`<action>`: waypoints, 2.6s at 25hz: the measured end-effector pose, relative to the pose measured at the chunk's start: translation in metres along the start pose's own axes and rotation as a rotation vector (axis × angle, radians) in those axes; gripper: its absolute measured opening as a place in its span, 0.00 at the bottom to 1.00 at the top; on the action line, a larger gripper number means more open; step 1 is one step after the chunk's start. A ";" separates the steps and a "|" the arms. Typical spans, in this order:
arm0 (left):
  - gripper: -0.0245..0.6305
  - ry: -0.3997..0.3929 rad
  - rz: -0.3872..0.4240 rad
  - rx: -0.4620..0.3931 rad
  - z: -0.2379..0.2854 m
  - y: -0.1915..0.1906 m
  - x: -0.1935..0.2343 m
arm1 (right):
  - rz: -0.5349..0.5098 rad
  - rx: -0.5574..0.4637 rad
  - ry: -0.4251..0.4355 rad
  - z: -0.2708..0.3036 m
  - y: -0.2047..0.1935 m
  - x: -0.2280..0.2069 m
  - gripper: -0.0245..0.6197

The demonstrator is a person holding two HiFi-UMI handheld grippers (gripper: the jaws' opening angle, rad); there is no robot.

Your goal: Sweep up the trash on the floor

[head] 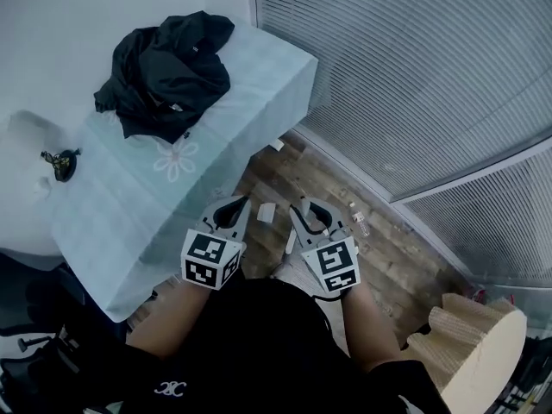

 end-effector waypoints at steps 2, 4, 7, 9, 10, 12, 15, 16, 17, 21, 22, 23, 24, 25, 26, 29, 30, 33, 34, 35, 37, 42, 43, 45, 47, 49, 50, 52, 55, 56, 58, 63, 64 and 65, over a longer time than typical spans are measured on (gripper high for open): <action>0.03 -0.006 -0.011 0.008 0.003 -0.004 0.012 | -0.005 -0.008 0.018 0.012 0.010 0.003 0.21; 0.03 -0.004 -0.021 0.004 0.006 -0.003 0.024 | 0.006 -0.015 0.026 0.025 0.017 0.004 0.21; 0.03 0.015 -0.033 -0.008 0.008 0.001 0.039 | 0.018 -0.018 0.042 0.046 0.022 0.003 0.21; 0.03 0.026 -0.042 -0.002 0.008 -0.001 0.047 | 0.005 -0.017 0.061 0.061 0.022 0.004 0.21; 0.03 0.031 -0.047 0.005 0.009 -0.003 0.051 | 0.000 -0.016 0.070 0.069 0.022 0.006 0.21; 0.03 0.039 -0.057 0.017 0.008 -0.006 0.059 | -0.003 -0.011 0.082 0.083 0.019 0.010 0.21; 0.03 0.051 -0.063 0.016 0.006 -0.006 0.066 | 0.002 0.006 0.084 0.100 0.011 0.016 0.21; 0.03 0.053 -0.061 0.014 0.006 -0.006 0.067 | -0.002 0.012 0.086 0.103 0.008 0.017 0.21; 0.03 0.053 -0.058 0.012 0.006 -0.005 0.068 | -0.013 0.016 0.088 0.105 0.007 0.019 0.21; 0.03 0.049 -0.053 0.020 0.006 -0.006 0.070 | -0.055 0.048 0.083 0.110 -0.002 0.020 0.21; 0.03 0.048 -0.054 0.023 0.005 -0.007 0.069 | -0.054 0.067 0.072 0.111 -0.006 0.019 0.21; 0.03 0.046 -0.054 0.023 0.005 -0.007 0.068 | -0.051 0.085 0.059 0.109 -0.009 0.017 0.21; 0.03 0.043 -0.053 0.022 0.005 -0.007 0.067 | -0.045 0.098 0.043 0.107 -0.013 0.015 0.21; 0.03 0.040 -0.050 0.021 0.006 -0.007 0.065 | -0.037 0.105 0.025 0.102 -0.017 0.012 0.21; 0.03 0.035 -0.048 0.020 0.006 -0.007 0.063 | -0.027 0.109 0.005 0.097 -0.020 0.009 0.21; 0.03 0.021 -0.038 0.024 0.010 -0.009 0.055 | 0.005 0.121 -0.058 0.079 -0.032 -0.001 0.21; 0.03 0.014 -0.035 0.025 0.011 -0.009 0.052 | 0.015 0.127 -0.078 0.073 -0.036 -0.004 0.21; 0.03 -0.005 -0.026 0.027 0.013 -0.009 0.042 | 0.052 0.144 -0.134 0.052 -0.048 -0.011 0.21; 0.03 -0.012 -0.023 0.027 0.013 -0.009 0.038 | 0.065 0.147 -0.150 0.045 -0.052 -0.012 0.21; 0.03 -0.019 -0.019 0.027 0.014 -0.009 0.034 | 0.077 0.150 -0.165 0.038 -0.056 -0.012 0.21; 0.03 -0.035 -0.013 0.025 0.016 -0.008 0.025 | 0.094 0.154 -0.189 0.025 -0.063 -0.012 0.21; 0.03 -0.084 0.003 0.028 0.022 -0.009 -0.001 | 0.119 0.166 -0.223 -0.006 -0.082 -0.008 0.21; 0.03 -0.094 0.007 0.028 0.023 -0.009 -0.007 | 0.125 0.166 -0.230 -0.013 -0.085 -0.008 0.21; 0.03 -0.113 0.016 0.028 0.025 -0.009 -0.016 | 0.136 0.167 -0.249 -0.025 -0.091 -0.008 0.21; 0.03 -0.129 0.023 0.026 0.027 -0.010 -0.025 | 0.142 0.167 -0.270 -0.037 -0.096 -0.008 0.21; 0.03 -0.142 0.027 0.026 0.028 -0.010 -0.033 | 0.136 0.169 -0.287 -0.047 -0.099 -0.007 0.21; 0.03 -0.150 0.030 0.027 0.029 -0.010 -0.038 | 0.128 0.171 -0.295 -0.053 -0.100 -0.006 0.21; 0.03 -0.167 0.037 0.029 0.030 -0.011 -0.048 | 0.111 0.179 -0.310 -0.063 -0.101 -0.004 0.21; 0.03 -0.192 0.044 0.031 0.032 -0.013 -0.062 | 0.097 0.195 -0.338 -0.078 -0.105 -0.002 0.21; 0.03 -0.200 0.044 0.031 0.033 -0.014 -0.065 | 0.094 0.201 -0.348 -0.083 -0.106 -0.002 0.21; 0.03 -0.214 0.045 0.032 0.034 -0.015 -0.072 | 0.093 0.216 -0.366 -0.092 -0.109 -0.001 0.21; 0.03 -0.240 0.045 0.037 0.035 -0.021 -0.084 | 0.093 0.238 -0.411 -0.111 -0.116 -0.002 0.21; 0.03 -0.243 0.043 0.038 0.035 -0.022 -0.085 | 0.097 0.242 -0.418 -0.114 -0.117 -0.003 0.21; 0.03 -0.244 0.041 0.039 0.036 -0.022 -0.086 | 0.102 0.248 -0.425 -0.116 -0.118 -0.005 0.21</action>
Point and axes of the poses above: the fingertips, and each gripper's own axes: z forward along the fingers, x to its left, y out of its top, the point moved 10 cm from there along -z, backward along the fingers, and after that the axes turned 11 degrees about y, right-handed, at the moved point
